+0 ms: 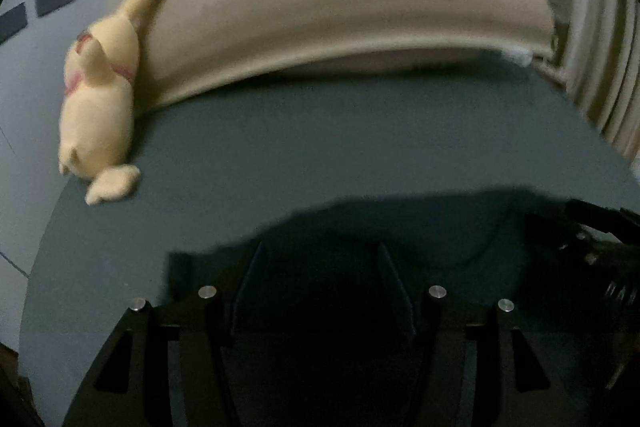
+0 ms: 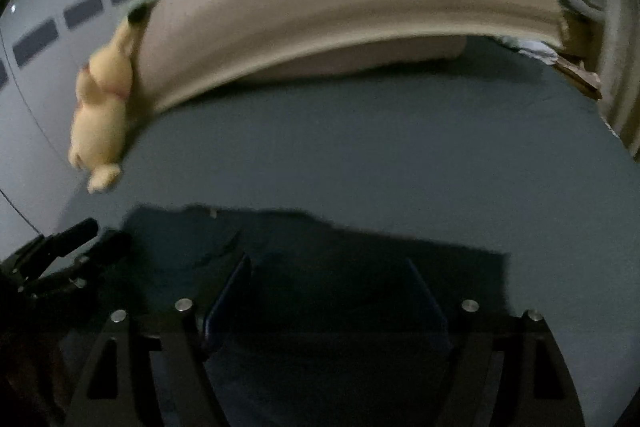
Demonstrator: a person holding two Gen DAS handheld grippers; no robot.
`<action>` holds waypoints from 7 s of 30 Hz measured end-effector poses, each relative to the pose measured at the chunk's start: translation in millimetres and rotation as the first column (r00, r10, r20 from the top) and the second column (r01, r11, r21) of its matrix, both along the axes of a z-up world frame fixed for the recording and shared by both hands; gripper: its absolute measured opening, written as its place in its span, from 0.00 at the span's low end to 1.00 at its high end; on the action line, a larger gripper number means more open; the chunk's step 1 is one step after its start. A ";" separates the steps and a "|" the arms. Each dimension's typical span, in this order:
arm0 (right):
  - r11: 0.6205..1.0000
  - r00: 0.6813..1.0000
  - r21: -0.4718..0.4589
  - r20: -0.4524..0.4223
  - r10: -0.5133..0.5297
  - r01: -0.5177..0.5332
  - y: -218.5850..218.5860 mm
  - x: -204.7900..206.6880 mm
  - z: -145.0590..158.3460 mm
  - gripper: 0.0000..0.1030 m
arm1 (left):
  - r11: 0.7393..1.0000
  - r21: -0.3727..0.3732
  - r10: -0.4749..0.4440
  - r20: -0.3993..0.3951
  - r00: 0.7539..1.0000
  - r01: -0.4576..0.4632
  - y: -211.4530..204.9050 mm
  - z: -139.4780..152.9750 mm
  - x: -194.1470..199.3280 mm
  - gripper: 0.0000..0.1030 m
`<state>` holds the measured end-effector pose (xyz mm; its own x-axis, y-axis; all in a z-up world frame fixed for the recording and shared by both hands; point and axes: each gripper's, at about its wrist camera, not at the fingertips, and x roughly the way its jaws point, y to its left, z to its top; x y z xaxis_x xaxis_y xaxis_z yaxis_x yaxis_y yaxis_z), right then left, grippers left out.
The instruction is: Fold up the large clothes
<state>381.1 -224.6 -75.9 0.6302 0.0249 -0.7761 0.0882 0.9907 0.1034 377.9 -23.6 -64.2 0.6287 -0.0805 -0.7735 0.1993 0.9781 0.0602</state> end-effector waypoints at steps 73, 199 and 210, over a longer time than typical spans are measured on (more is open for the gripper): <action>0.555 0.860 0.738 -0.067 -0.506 0.384 -95.9 -343.3 -71.8 0.97 | 0.830 -0.419 0.310 -0.204 0.929 -0.369 203.6 -24.3 -234.7 0.72; 0.994 0.980 0.026 -0.170 -0.099 0.105 -45.1 -220.9 -46.6 0.97 | 0.989 -0.014 0.147 -0.107 0.983 -0.149 114.6 -26.5 -188.1 0.64; 0.986 0.985 0.000 0.046 -0.168 0.168 -3.7 -210.9 27.6 0.98 | 0.983 -0.073 0.166 -0.011 0.986 -0.166 82.8 21.4 -179.4 0.64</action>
